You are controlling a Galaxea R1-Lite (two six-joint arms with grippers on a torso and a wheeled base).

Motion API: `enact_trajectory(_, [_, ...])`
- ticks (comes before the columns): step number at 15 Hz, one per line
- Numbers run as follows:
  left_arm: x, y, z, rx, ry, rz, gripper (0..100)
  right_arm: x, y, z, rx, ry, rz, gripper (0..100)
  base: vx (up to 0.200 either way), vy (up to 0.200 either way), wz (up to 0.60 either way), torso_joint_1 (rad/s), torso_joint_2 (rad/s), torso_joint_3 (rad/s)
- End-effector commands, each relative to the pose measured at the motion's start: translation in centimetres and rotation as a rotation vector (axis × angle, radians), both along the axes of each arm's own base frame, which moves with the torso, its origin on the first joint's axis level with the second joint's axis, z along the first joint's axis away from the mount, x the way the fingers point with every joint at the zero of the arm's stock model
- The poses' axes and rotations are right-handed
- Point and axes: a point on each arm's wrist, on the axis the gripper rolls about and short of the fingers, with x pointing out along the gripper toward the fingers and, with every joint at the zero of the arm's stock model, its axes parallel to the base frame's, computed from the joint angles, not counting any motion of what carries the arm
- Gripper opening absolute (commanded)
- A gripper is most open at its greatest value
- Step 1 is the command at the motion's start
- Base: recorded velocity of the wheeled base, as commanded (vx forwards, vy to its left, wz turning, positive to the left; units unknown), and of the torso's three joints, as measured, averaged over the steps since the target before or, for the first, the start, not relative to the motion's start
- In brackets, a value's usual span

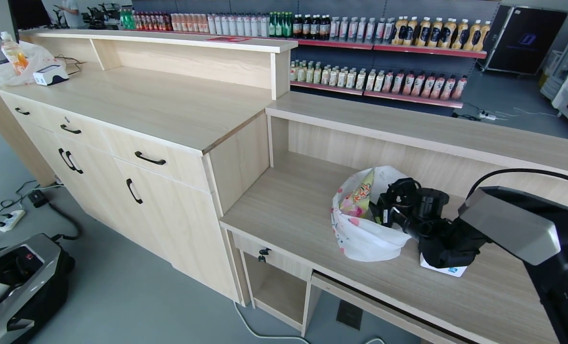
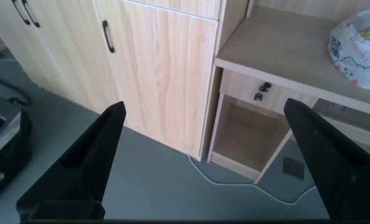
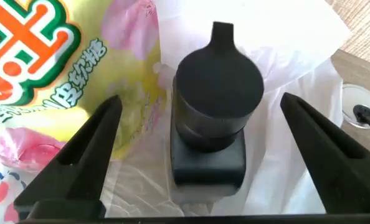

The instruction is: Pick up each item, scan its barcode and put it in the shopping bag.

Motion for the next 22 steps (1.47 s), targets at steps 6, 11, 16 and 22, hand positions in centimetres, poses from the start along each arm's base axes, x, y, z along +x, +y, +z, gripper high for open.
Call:
enact_trajectory(6, [0.0,0.0,0.0,0.0,0.001,0.0,100,-2.1,-2.4,6.8,-0.038,-0.025,-0.025,100,0.0,0.0,0.0,0.0,0.0,0.0])
enact_trajectory(11, [0.0,0.0,0.0,0.0,0.001,0.0,100,-7.9,-4.5,17.5,-0.072,-0.132,-0.065,100,0.0,0.0,0.0,0.0,0.0,0.0])
enact_trajectory(16, [0.0,0.0,0.0,0.0,0.001,0.0,100,-17.2,-7.3,23.7,-0.188,-0.187,-0.096,100,0.0,0.0,-0.24,0.001,0.0,0.001])
enact_trajectory(22, [0.0,0.0,0.0,0.0,0.001,0.0,100,-27.8,-8.7,23.0,-0.174,-0.04,-0.22,100,0.0,0.0,-0.6,0.003,0.0,0.002])
